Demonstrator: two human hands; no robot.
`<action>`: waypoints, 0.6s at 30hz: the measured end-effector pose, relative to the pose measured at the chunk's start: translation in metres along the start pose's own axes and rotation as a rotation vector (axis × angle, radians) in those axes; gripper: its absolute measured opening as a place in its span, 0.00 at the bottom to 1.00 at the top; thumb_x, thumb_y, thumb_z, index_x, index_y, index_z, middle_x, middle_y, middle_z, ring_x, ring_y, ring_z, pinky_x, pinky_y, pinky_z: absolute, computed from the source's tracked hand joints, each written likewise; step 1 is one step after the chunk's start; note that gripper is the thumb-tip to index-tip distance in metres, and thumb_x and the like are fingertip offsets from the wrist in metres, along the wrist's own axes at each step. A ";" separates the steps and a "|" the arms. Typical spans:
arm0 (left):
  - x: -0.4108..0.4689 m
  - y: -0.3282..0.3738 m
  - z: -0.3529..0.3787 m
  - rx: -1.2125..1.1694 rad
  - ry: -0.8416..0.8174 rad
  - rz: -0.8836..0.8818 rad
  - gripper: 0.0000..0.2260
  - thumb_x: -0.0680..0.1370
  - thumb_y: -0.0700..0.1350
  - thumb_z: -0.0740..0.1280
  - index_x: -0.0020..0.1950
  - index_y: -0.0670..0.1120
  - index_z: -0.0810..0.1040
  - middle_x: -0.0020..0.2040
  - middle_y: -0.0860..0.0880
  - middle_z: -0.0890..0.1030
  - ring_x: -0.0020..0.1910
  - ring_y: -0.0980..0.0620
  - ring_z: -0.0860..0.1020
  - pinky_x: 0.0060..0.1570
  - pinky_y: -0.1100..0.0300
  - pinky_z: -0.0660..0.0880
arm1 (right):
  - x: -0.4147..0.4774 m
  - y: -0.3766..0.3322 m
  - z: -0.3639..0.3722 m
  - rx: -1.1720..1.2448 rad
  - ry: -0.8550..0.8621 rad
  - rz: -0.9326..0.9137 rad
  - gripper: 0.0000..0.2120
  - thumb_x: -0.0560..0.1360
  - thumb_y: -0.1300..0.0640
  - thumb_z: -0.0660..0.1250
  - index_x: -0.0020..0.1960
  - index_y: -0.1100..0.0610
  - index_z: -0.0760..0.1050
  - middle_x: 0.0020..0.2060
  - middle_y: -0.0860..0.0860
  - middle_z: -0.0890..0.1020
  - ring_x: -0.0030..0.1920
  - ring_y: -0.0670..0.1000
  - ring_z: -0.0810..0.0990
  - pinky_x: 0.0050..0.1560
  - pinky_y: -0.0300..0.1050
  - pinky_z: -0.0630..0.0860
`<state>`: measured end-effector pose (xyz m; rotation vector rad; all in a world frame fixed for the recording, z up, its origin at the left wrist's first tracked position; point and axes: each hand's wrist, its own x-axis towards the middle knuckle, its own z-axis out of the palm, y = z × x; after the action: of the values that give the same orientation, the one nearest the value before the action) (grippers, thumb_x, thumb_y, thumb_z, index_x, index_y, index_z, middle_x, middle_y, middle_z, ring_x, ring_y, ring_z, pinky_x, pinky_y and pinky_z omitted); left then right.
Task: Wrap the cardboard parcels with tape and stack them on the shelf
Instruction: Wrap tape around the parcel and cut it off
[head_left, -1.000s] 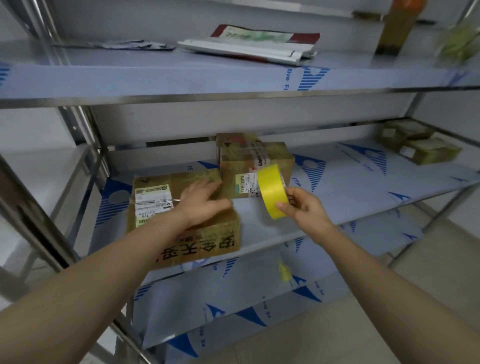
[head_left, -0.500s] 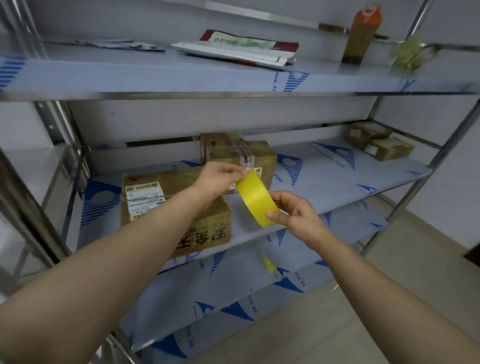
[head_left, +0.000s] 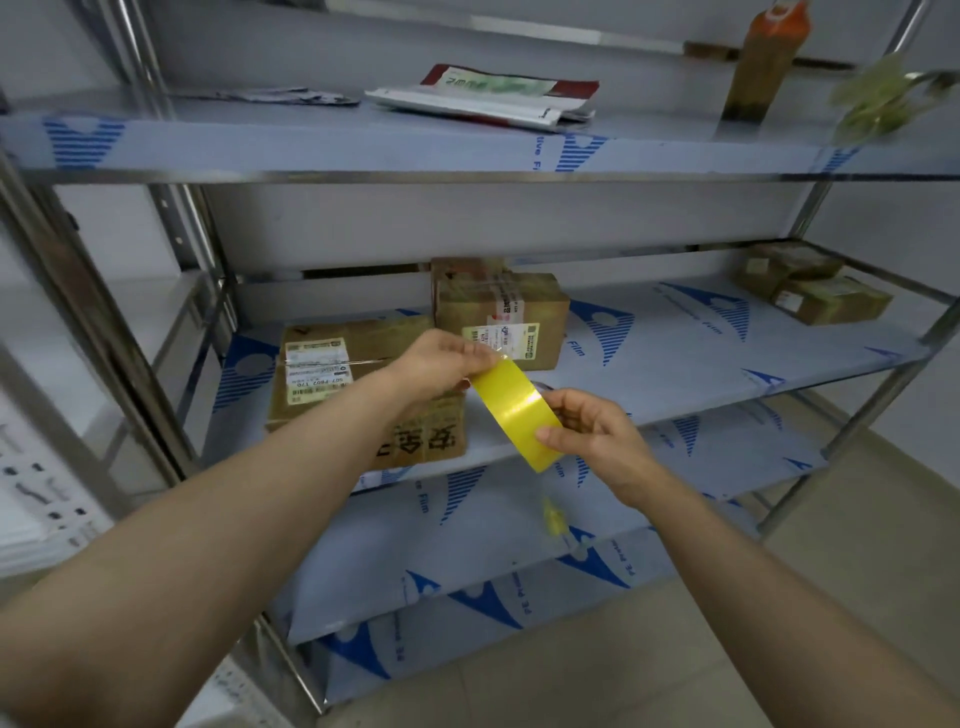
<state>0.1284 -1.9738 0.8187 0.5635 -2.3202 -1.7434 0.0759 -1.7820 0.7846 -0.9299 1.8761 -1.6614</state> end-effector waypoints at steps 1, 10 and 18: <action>-0.004 -0.004 0.003 0.058 0.013 0.018 0.06 0.79 0.43 0.66 0.50 0.41 0.80 0.49 0.42 0.82 0.52 0.44 0.79 0.58 0.52 0.75 | -0.002 0.001 0.001 0.005 -0.014 0.013 0.12 0.73 0.72 0.65 0.54 0.61 0.75 0.45 0.53 0.80 0.44 0.47 0.79 0.45 0.36 0.77; -0.026 -0.044 0.019 0.288 0.087 -0.075 0.09 0.77 0.39 0.69 0.55 0.37 0.78 0.47 0.42 0.79 0.46 0.44 0.79 0.42 0.60 0.74 | -0.027 0.024 0.022 -0.008 -0.147 0.221 0.05 0.78 0.58 0.65 0.53 0.58 0.76 0.42 0.49 0.82 0.41 0.45 0.81 0.44 0.40 0.77; -0.039 -0.063 0.025 0.405 0.080 -0.020 0.08 0.78 0.42 0.67 0.49 0.37 0.82 0.39 0.47 0.79 0.39 0.52 0.75 0.44 0.58 0.74 | -0.043 0.032 0.030 -0.132 -0.189 0.305 0.14 0.79 0.46 0.62 0.48 0.57 0.72 0.52 0.58 0.81 0.53 0.56 0.79 0.63 0.55 0.71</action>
<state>0.1663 -1.9513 0.7548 0.7052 -2.6283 -1.2304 0.1205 -1.7691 0.7448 -0.7747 1.9048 -1.2407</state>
